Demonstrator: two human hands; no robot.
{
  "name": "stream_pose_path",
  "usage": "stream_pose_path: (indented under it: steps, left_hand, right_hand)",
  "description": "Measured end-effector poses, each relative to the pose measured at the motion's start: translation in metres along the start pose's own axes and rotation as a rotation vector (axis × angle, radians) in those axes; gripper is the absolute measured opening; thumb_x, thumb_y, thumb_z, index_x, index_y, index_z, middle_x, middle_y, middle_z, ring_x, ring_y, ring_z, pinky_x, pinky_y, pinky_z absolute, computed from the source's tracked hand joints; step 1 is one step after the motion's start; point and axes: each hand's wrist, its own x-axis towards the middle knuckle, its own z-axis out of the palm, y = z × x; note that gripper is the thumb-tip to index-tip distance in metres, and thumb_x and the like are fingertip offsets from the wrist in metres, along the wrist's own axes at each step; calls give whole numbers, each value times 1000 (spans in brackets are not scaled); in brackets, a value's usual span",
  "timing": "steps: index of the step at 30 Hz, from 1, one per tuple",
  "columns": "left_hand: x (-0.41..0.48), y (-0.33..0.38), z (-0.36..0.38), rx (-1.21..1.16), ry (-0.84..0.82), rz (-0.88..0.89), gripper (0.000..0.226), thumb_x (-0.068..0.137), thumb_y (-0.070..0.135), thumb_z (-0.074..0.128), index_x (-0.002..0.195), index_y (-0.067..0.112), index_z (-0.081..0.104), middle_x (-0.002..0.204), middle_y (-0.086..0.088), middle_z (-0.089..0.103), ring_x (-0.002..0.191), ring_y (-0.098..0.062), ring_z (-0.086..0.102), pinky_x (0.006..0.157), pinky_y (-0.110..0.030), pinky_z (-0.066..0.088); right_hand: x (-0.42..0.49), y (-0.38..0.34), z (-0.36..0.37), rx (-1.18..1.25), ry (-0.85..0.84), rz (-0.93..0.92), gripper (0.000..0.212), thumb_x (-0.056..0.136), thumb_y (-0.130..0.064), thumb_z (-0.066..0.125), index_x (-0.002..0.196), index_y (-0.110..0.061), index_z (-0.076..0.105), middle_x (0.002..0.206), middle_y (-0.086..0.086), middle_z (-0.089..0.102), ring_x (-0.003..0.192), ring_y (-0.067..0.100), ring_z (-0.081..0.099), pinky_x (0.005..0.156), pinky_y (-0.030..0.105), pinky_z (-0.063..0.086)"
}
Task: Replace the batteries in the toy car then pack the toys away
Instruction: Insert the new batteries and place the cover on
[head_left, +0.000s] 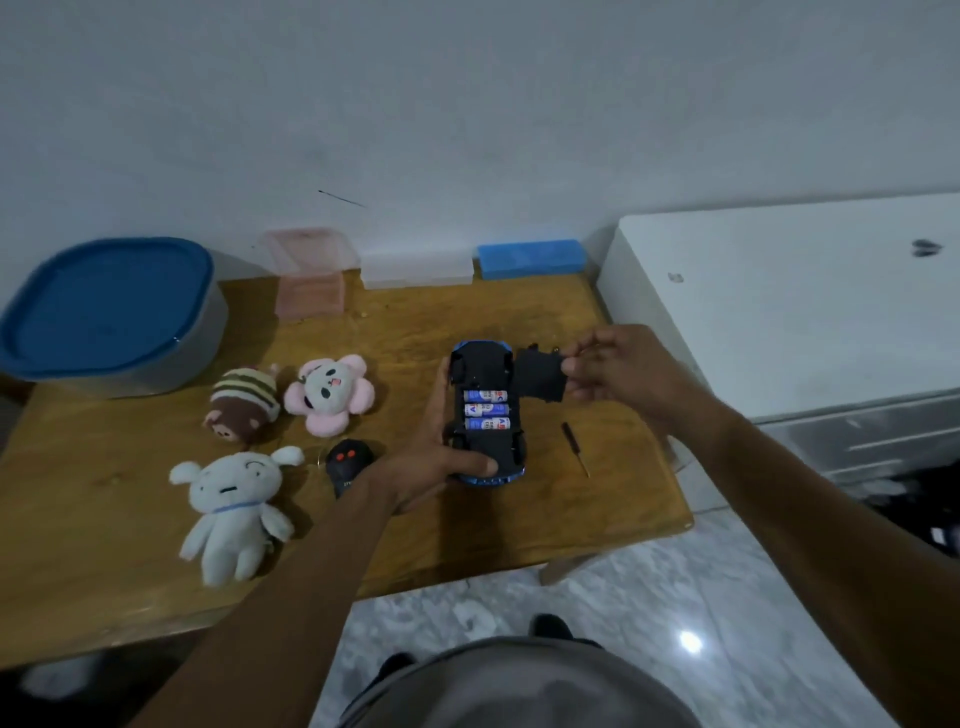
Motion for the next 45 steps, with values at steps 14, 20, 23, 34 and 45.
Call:
stream_pose_path:
  steps: [14,20,23,34,45]
  left_hand:
    - [1,31,-1,92,-5,148,125,71,-12,72,143,62,0,140,6,54,124,-30,56,93,-65,47]
    - [-6,32,-5,89,-12,148,124,72,-12,72,144,60,1,145,-2,48,125,-32,55,94,-67,44]
    - [-9,31,-3,88,-6,145,124,72,-13,71,144,60,1,143,-1,51,125,-31,55,94,-66,45]
    - [-12,26,3,98,0,149,128,62,0,81,144,61,3,144,-4,50,129,-32,51,94,-67,45]
    - [-14,27,7,76,11,143,125,69,-13,71,144,60,5,142,-5,51,127,-33,53,95,-67,44]
  right_hand:
    - [6,-40,28,-158,-154,-252,10,87,1,65,97,1,67,81,19,69,68,17,69,65,26,59]
    - [0,-41,40,-169,-159,-261,6,86,-1,67,90,-5,69,76,15,69,70,21,70,67,29,60]
    - [-2,-38,41,-186,-149,-268,6,85,-1,68,90,-4,69,75,14,69,70,22,71,67,30,61]
    - [-9,-33,43,-372,-64,-337,5,84,-7,71,90,-8,70,79,8,70,69,16,71,68,33,62]
    - [-18,-35,54,-519,24,-333,14,80,-19,76,86,-20,64,77,-1,69,61,3,65,60,16,54]
